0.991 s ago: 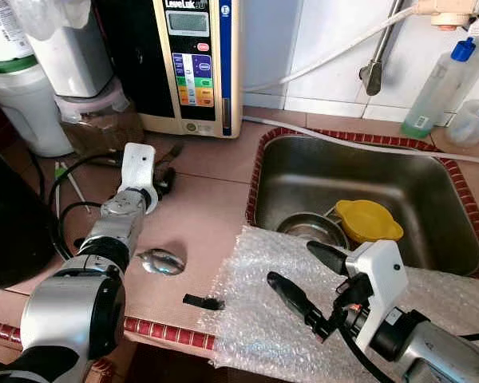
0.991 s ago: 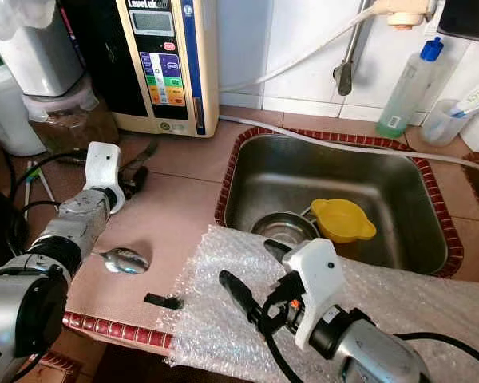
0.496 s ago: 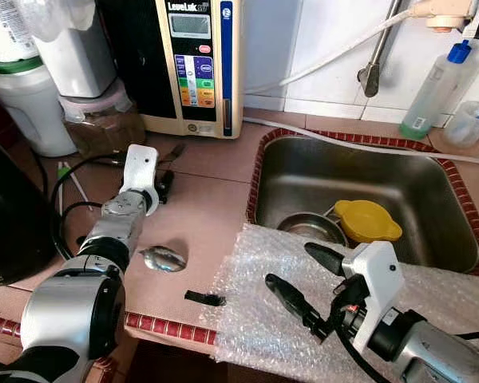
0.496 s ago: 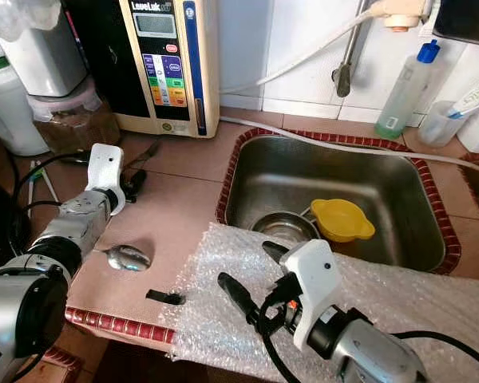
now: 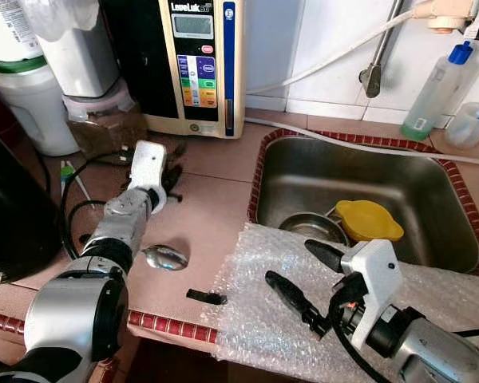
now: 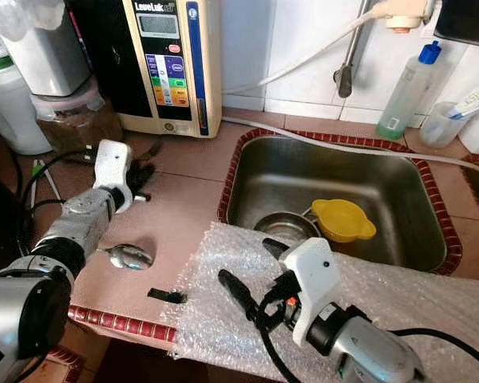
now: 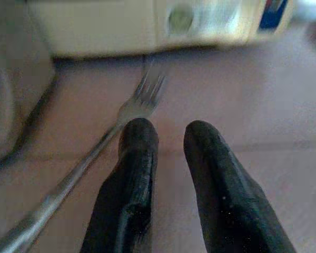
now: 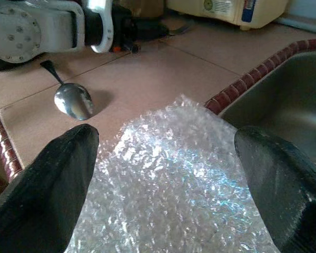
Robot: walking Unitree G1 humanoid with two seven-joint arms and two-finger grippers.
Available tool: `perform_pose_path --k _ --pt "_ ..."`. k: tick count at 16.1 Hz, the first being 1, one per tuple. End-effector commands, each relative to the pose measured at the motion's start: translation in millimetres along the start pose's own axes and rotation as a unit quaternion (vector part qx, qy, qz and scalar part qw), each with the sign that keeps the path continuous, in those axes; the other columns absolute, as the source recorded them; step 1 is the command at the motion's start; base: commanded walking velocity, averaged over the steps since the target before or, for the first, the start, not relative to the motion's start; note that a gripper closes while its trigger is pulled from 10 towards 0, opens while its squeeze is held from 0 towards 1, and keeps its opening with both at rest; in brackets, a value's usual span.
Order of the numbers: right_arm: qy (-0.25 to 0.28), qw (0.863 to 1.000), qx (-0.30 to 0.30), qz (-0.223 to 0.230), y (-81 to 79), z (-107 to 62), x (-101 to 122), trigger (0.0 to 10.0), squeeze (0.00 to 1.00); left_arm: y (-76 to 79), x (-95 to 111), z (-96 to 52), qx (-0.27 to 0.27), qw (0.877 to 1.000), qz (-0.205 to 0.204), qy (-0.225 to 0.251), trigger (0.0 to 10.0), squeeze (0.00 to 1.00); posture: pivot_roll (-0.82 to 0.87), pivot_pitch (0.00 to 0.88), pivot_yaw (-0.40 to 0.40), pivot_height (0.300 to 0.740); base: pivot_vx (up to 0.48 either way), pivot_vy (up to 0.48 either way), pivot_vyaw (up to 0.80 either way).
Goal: Kitchen organization
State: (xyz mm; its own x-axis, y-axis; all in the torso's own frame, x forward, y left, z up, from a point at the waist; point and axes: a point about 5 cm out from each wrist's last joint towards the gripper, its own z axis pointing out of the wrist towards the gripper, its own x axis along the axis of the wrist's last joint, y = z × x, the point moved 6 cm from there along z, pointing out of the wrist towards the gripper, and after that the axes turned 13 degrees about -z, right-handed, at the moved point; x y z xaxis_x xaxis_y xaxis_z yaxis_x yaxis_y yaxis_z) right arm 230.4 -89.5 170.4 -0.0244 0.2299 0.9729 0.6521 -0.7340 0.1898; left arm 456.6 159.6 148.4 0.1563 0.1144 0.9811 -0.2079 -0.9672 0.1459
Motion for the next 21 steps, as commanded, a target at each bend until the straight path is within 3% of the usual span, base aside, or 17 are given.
perform_pose_path --k 1,5,8,12,15,16,17,18,21 --pt "0.006 1.0 -0.01 -0.006 4.0 1.8 1.8 10.0 0.0 2.5 3.1 -2.6 -0.025 1.0 -0.004 0.016 0.0 0.0 -0.08 0.109 0.04 0.74 0.0 0.0 0.0" --pt "0.021 0.998 -0.048 -0.018 22.2 7.4 6.5 10.0 0.0 3.8 12.2 -11.6 -0.063 0.996 0.025 0.059 0.0 0.0 -0.05 0.093 0.034 0.74 0.0 0.0 0.0" --pt "0.03 0.995 -0.089 -0.028 40.3 11.8 7.9 10.0 0.0 2.9 21.0 -27.1 -0.08 0.991 0.009 0.111 0.0 0.0 -0.01 0.077 0.034 0.74 0.0 0.0 0.0" --pt "0.03 0.993 -0.11 -0.029 47.9 14.5 5.1 10.0 0.0 9.9 8.2 -44.6 -0.1 0.988 0.008 0.116 0.0 0.0 0.01 0.062 0.042 0.74 0.0 0.0 0.0" --pt "0.036 0.994 -0.101 -0.028 42.8 19.9 4.4 10.0 0.0 -2.0 -2.4 -46.8 -0.068 0.993 -0.008 0.094 0.0 0.0 0.01 0.051 0.043 0.74 0.0 0.0 0.0" --pt "0.051 0.994 -0.094 -0.028 39.1 22.0 10.3 10.0 0.0 -1.4 0.4 -40.3 -0.06 0.994 -0.008 0.092 3.3 0.0 0.01 0.047 0.045 0.74 0.0 0.0 0.0" --pt "0.059 0.993 -0.1 -0.027 40.5 21.8 14.5 10.0 0.0 0.6 5.0 -35.4 -0.058 0.994 -0.02 0.093 5.7 0.0 0.01 0.045 0.047 0.74 0.0 0.0 0.0" --pt "0.065 0.992 -0.105 -0.028 41.4 21.5 17.3 10.0 0.0 2.9 8.3 -32.9 -0.058 0.994 -0.02 0.095 9.9 0.0 0.0 0.045 0.049 0.74 0.0 0.0 0.0" --pt "0.066 0.99 -0.123 -0.028 42.3 19.0 18.6 10.0 0.0 16.5 19.1 -21.3 -0.061 0.993 -0.025 0.095 10.0 0.0 -0.01 0.052 0.06 0.74 0.0 0.0 0.0"
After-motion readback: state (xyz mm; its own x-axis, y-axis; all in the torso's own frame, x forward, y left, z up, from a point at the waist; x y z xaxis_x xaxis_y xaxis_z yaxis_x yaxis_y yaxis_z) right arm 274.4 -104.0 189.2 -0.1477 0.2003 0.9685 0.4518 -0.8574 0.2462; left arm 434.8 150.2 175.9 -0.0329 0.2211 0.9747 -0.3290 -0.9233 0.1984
